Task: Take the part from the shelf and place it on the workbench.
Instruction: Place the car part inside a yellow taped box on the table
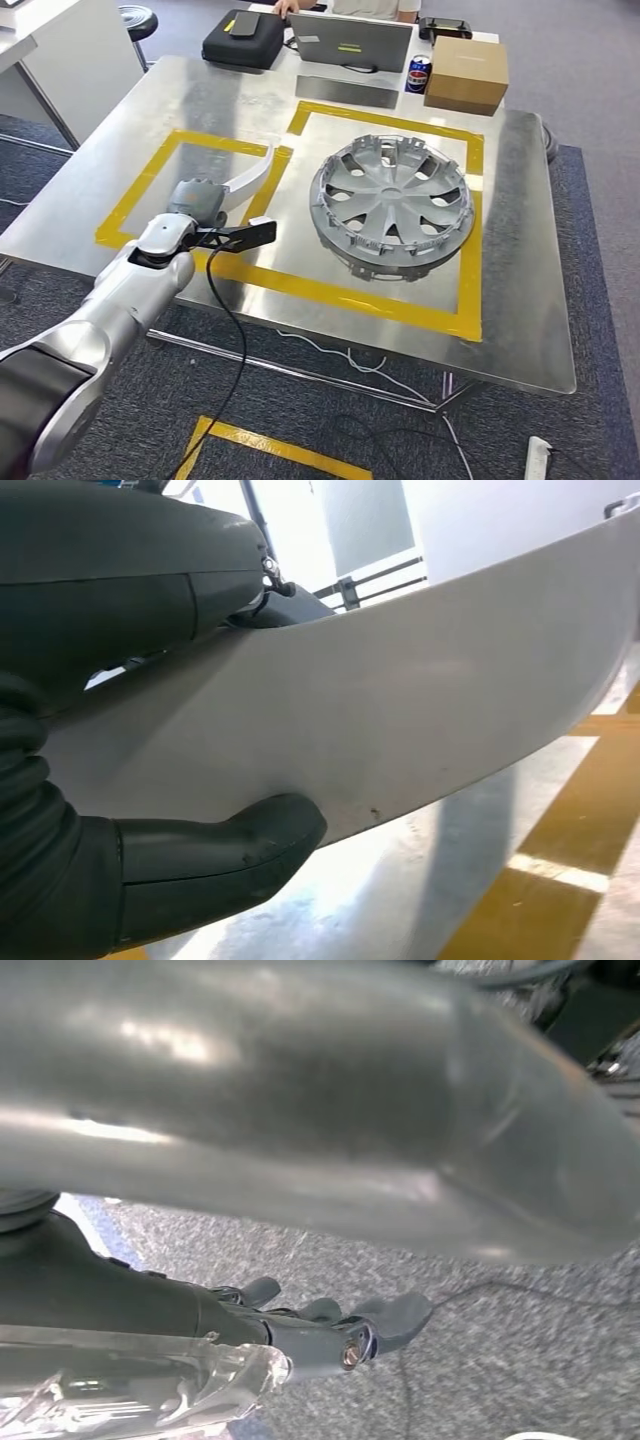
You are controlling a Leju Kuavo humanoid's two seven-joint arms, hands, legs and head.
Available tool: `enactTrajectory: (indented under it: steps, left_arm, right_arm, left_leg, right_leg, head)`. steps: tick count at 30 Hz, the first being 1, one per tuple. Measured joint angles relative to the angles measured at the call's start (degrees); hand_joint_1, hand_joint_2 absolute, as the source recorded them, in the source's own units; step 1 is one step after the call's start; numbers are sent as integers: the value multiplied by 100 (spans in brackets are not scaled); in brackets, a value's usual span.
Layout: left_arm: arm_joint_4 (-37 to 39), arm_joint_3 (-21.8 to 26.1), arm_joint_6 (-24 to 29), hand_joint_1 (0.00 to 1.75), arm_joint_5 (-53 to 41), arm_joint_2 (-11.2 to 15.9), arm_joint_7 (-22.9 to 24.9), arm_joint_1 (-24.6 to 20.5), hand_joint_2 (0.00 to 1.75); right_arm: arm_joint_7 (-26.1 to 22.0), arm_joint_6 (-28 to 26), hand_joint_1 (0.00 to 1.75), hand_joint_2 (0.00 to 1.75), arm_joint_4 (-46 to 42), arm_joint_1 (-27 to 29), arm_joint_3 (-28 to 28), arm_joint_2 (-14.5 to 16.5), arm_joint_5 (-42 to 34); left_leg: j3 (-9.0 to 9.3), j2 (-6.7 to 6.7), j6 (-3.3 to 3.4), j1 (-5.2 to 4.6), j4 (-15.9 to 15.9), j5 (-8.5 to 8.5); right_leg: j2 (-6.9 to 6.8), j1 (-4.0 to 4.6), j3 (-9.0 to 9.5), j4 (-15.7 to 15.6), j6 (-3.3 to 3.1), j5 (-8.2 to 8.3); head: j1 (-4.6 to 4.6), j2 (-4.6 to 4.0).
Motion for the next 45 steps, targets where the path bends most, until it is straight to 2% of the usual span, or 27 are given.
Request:
enactTrajectory:
  steps: [2, 4, 5, 8, 9, 19, 23, 27, 31, 42, 45]
  left_arm:
    - [19, 100, 4, 175, -33, 74, 28, 30, 175]
    - [34, 222, 4, 175, -61, 164, 61, 56, 175]
    - [40, 280, 4, 175, -68, 210, 71, 68, 175]
    - [59, 458, 11, 175, -103, 372, 64, 103, 175]
    - [64, 522, 17, 175, -117, 423, 46, 113, 175]
    - [75, 801, -48, 175, -317, 658, -376, 246, 175]
    - [75, 836, -37, 0, -481, 681, -533, 306, 175]
    - [76, 812, -77, 0, -842, 681, -503, 336, 175]
    - [76, 799, -126, 0, -902, 642, -550, 361, 0]
    - [74, 792, 94, 0, -623, 556, -1072, 422, 0]
    - [15, 855, 230, 0, -296, 524, -1381, 466, 0]
  right_arm:
    - [-1, 0, 0, 0, 0, -28, -11, 3, -9]
    - [-8, 1, 0, 0, 0, -39, -15, 4, -17]
    - [-15, 1, 0, 0, 0, -35, -19, 4, -21]
    - [-45, 1, 0, 0, 0, -27, -42, 4, -25]
    - [-51, 1, 0, 0, 0, -28, -49, 4, -25]
    - [-127, -8, 0, 0, 0, -31, -64, 4, -22]
    - [-140, -6, 0, 0, 0, -30, -66, 4, -19]
    - [-132, 3, 0, 0, 0, -31, -67, 4, -25]
    - [-130, 22, 0, 0, 0, -34, -68, 4, -25]
    - [-180, 31, 0, 0, 0, -34, -68, 4, -4]
    - [-184, 49, 0, 0, 0, -33, -68, 4, 6]
  left_leg:
    - [0, -18, 27, -11, 0, 0]
    - [-1, -18, 49, -18, 0, 1]
    - [-1, -18, 57, -19, 1, 1]
    - [-4, -15, 65, -23, 1, 0]
    - [-4, -14, 66, -23, 1, 0]
    - [-2, -10, 65, -5, -3, 9]
    - [-2, -7, 59, -3, -3, 13]
    - [-2, -7, 58, -2, -3, 14]
    - [-2, -7, 58, -2, -3, 14]
    - [-2, -7, 57, -2, -3, 14]
    - [-2, -7, 57, -2, -3, 14]
  right_leg:
    - [-29, -2, 36, -34, 9, 21]
    - [-34, -6, 49, -67, 53, 41]
    - [-34, -8, 55, -82, 95, 46]
    - [-33, -22, 66, -118, 271, 57]
    - [-32, -25, 65, -122, 300, 58]
    - [-29, -3, 46, -96, 310, 55]
    - [-29, -3, 42, -88, 306, 53]
    - [-29, -3, 40, -87, 304, 54]
    - [-29, -3, 40, -87, 302, 55]
    - [-29, -3, 39, -86, 301, 56]
    - [-29, -3, 38, -86, 301, 56]
  head:
    - [2, 0]
    - [-1, 0]
    - [-1, 0]
    - [-3, 0]
    - [-3, 0]
    - [-4, 0]
    - [-4, 0]
    - [-4, 0]
    - [-4, 0]
    - [-4, 0]
    - [-5, 0]
